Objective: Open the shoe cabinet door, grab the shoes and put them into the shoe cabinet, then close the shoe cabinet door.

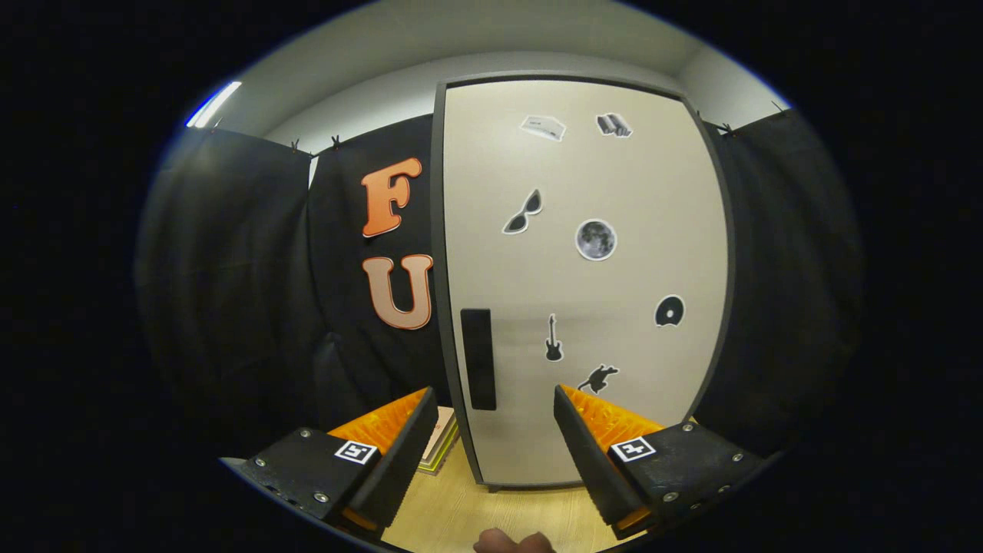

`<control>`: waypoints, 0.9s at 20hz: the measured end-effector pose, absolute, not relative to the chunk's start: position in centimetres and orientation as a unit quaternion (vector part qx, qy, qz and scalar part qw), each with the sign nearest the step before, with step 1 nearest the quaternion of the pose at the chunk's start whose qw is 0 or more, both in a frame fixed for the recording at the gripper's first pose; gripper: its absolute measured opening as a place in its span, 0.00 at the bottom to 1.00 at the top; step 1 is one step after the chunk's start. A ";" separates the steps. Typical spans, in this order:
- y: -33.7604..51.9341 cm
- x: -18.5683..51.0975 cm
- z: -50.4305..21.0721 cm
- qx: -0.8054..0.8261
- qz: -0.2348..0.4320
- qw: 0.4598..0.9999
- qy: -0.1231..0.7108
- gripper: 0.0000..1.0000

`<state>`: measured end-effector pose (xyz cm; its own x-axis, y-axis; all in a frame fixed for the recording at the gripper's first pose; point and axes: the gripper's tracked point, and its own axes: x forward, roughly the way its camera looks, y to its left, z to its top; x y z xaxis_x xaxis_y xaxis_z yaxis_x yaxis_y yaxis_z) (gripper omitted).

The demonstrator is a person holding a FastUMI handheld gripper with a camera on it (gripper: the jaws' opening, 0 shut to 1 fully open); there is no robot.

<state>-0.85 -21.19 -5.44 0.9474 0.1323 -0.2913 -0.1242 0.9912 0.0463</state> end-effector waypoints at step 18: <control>-30.5 -15.0 4.5 -0.023 0.001 0.997 0.067 0.95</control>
<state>-14.96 -30.45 4.52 0.9909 -0.0015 -0.1343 -0.0046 0.9990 -0.0452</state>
